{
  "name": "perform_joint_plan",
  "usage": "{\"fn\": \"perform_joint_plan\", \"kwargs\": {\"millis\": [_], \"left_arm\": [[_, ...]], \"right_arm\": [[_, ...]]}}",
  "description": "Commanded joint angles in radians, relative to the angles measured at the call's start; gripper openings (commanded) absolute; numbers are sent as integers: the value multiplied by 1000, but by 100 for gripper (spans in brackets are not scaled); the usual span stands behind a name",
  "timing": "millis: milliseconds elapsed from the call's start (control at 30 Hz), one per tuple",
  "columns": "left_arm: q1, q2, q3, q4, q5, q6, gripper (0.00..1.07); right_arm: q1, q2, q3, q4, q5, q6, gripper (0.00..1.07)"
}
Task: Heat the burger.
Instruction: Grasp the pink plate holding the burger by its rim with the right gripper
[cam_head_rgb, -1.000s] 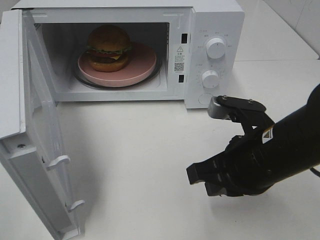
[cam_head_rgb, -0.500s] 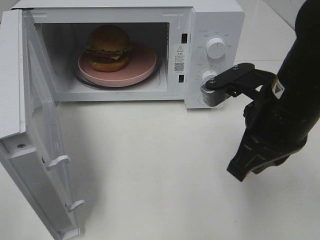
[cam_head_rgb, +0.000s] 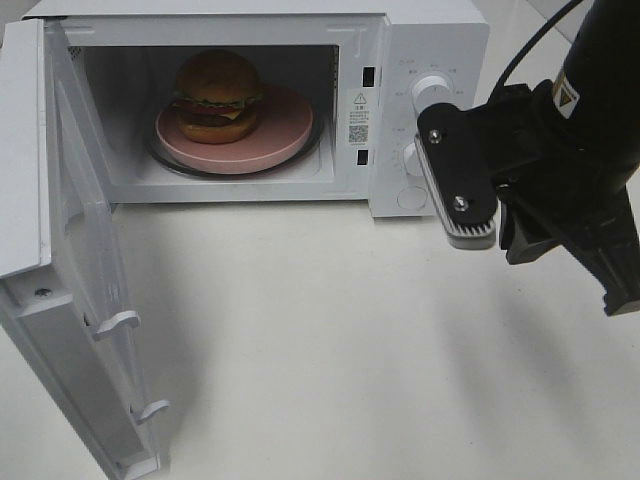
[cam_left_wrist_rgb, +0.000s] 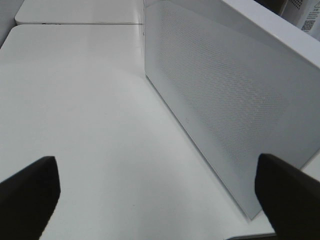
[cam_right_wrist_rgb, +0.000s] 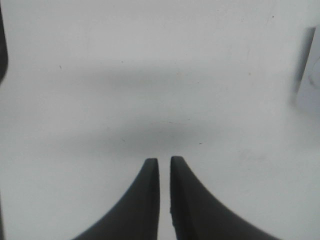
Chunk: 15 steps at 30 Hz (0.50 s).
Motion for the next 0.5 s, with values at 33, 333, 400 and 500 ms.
{"fn": "perform_joint_plan", "kwargs": {"millis": [33, 333, 400, 500], "left_arm": [[0, -18, 2, -5, -12, -6, 98], [0, -18, 2, -5, -12, -6, 98], [0, -18, 2, -5, -12, -6, 98], [0, -18, 2, -5, -12, -6, 98]], "right_arm": [[2, -8, -7, -42, -73, -225, 15], [2, -7, -6, -44, -296, -185, 50], [2, -7, -6, -44, -324, -144, 63], [2, -7, -6, -44, -348, -83, 86]]}}
